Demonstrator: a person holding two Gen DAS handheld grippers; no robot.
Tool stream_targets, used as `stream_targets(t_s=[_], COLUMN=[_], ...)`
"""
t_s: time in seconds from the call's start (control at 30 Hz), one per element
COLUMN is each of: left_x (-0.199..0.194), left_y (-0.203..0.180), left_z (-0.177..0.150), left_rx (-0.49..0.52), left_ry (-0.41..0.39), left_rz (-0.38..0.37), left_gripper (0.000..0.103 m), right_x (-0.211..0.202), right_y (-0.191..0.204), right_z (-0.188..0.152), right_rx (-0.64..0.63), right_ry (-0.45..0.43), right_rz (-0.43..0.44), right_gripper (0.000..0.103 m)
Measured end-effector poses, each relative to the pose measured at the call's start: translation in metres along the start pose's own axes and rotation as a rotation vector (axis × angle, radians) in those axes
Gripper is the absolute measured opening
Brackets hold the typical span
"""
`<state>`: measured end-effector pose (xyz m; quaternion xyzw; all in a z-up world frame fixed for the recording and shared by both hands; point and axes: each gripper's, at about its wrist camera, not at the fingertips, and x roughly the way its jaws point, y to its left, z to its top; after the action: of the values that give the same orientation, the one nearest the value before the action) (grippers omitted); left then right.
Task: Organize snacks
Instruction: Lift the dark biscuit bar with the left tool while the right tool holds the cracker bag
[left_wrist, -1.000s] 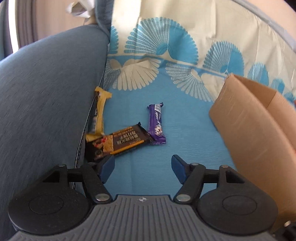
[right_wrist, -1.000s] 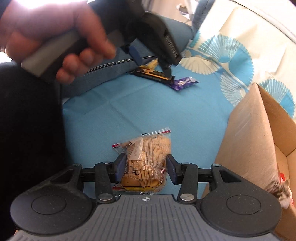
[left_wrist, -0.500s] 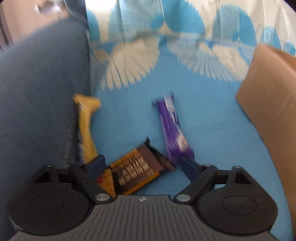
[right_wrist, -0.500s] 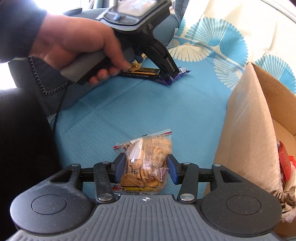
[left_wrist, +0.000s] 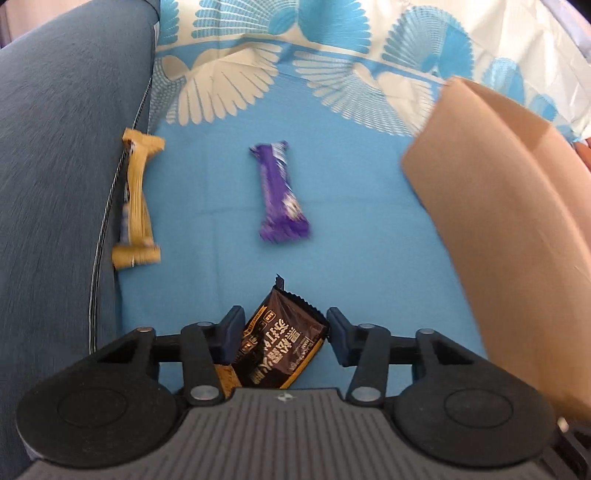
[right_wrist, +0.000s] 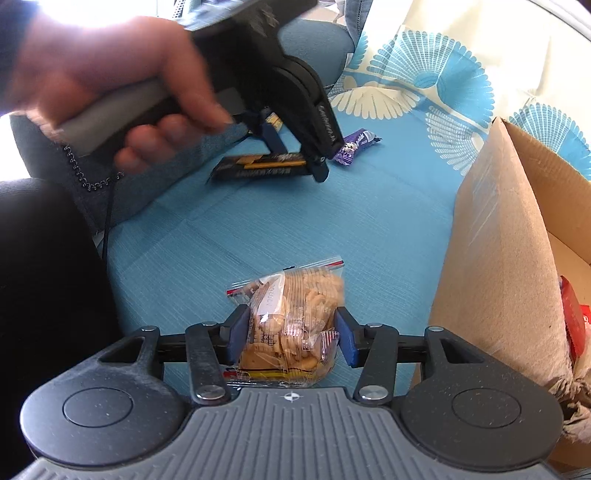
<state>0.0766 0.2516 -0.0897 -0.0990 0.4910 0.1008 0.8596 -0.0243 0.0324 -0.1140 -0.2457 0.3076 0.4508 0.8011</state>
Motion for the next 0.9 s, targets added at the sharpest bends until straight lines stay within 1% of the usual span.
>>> stream_targets(t_s=[0.13,0.2,0.23,0.27,0.3,0.37,0.43,0.5,0.57,0.63,0.73,0.9], left_x=[-0.024,-0.032,-0.037,-0.045,-0.048,-0.048,-0.046,-0.042,-0.039,-0.037,-0.032,-0.034], left_y=[-0.004,-0.001,0.002,0.005,0.007,0.009,0.008,0.003,0.001,0.001,0.009,0.017], left_z=[-0.024,-0.038,-0.040,-0.042,-0.043,-0.045,-0.044,-0.041,-0.039,-0.039,-0.039,-0.041], left_rx=[-0.029,-0.057,-0.083,-0.104,-0.120,-0.142,-0.141,-0.118,-0.103,-0.106,-0.138,-0.177], left_ry=[0.009,0.023,0.012,-0.025,-0.040,-0.034,-0.020,0.004,0.021,0.031,0.041,0.050], left_rz=[-0.026,-0.013,-0.001,0.019,0.035,0.059,0.068,0.070,0.066,0.064,0.060,0.024], left_gripper=[0.051,0.051,0.051,0.051,0.051,0.051,0.051,0.056,0.064,0.066,0.066,0.066], right_x=[-0.001,-0.002,-0.002,-0.002,-0.002,-0.001,0.001,0.003,0.004,0.006,0.008,0.009], right_y=[-0.001,-0.001,0.000,0.001,0.001,0.002,0.003,0.002,0.000,-0.002,-0.005,-0.006], right_z=[-0.001,-0.002,-0.002,-0.002,-0.003,-0.004,-0.005,-0.006,-0.007,-0.008,-0.009,-0.011], right_rx=[0.014,0.019,0.018,0.016,0.016,0.015,0.015,0.023,0.034,0.043,0.069,0.090], right_ry=[-0.001,-0.002,-0.002,-0.002,-0.003,0.001,0.011,0.017,0.022,0.030,0.046,0.047], right_rz=[-0.002,-0.002,-0.004,-0.006,-0.008,-0.014,-0.016,-0.016,-0.012,-0.010,-0.003,0.005], right_gripper=[0.052,0.052,0.052,0.052,0.053,0.056,0.058,0.060,0.062,0.063,0.063,0.063])
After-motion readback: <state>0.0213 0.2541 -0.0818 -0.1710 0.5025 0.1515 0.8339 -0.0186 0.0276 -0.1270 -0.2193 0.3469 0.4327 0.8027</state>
